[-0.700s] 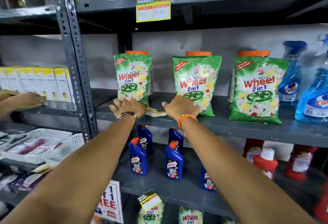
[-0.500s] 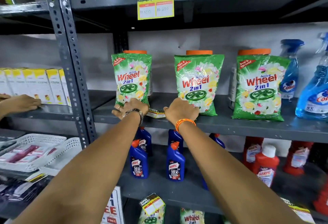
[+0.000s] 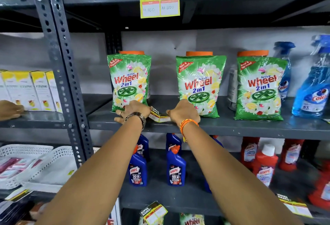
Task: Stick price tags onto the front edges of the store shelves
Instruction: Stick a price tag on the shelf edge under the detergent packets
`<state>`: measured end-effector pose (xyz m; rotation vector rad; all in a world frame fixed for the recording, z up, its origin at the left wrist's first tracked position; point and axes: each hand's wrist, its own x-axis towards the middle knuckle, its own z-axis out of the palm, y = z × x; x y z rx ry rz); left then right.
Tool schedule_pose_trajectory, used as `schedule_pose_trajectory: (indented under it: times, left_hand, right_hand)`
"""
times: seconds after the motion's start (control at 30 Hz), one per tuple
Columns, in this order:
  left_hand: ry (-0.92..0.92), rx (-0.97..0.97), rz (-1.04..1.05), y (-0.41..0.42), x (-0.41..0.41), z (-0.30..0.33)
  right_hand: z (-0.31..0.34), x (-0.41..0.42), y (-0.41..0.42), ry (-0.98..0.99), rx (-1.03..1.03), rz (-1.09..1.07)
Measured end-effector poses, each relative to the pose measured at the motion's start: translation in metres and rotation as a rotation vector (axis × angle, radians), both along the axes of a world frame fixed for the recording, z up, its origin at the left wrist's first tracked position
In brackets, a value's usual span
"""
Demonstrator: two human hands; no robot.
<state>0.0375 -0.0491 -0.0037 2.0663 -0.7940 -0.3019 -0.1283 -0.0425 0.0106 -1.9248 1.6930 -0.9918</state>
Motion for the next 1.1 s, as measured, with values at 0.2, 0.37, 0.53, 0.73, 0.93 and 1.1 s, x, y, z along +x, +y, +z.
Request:
schedule_pose_trajectory:
  times: [0.2,0.37,0.53,0.73,0.93,1.1]
  left_hand:
    - [0.061,-0.162,0.026,0.019,-0.014,0.018]
    - [0.162,-0.335,-0.045,0.033,-0.005,0.019]
    - [0.316,-0.493,-0.194,0.05,0.002,0.016]
    - [0.314,-0.479,-0.354,0.074,0.004,0.027]
    - [0.222,-0.447,-0.493,0.093,0.003,0.035]
    - [0.183,-0.414,-0.601,0.106,0.01,0.028]
  right_hand:
    - [0.002,0.002,-0.01,-0.133,0.057,0.05]
    - [0.006,0.002,-0.014,-0.405,0.134,0.145]
    - [0.015,-0.006,0.0,-0.621,0.26,0.312]
    - [0.02,-0.02,0.01,-0.635,0.203,0.387]
    - [0.016,-0.026,0.019,-0.602,0.151,0.455]
    - [0.009,-0.032,0.025,-0.54,0.156,0.519]
